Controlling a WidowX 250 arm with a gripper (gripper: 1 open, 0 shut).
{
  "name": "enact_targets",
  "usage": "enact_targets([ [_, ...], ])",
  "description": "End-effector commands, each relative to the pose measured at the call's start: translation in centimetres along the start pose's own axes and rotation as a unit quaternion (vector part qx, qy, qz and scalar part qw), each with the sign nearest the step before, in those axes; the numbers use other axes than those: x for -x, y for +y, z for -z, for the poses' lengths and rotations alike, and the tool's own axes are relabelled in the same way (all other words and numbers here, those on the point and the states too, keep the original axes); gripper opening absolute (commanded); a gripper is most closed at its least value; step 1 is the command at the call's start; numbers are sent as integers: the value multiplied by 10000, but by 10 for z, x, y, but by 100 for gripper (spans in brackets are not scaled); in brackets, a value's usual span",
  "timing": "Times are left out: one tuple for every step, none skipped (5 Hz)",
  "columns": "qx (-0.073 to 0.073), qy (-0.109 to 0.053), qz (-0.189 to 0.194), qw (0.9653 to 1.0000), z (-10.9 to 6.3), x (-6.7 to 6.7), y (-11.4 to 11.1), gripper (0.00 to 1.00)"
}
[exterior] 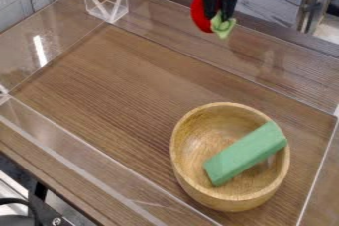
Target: Move the red fruit to the left
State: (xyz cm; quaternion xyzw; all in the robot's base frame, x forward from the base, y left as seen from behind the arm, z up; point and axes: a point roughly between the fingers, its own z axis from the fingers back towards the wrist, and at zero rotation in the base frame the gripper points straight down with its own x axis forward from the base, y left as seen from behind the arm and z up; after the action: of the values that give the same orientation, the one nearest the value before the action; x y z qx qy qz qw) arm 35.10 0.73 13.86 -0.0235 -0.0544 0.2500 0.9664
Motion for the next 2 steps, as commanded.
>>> enact_targets([
  [155, -349, 176, 9991, -21, -6, -2, 0],
  [131, -347, 233, 9990, -18, -6, -10, 0],
])
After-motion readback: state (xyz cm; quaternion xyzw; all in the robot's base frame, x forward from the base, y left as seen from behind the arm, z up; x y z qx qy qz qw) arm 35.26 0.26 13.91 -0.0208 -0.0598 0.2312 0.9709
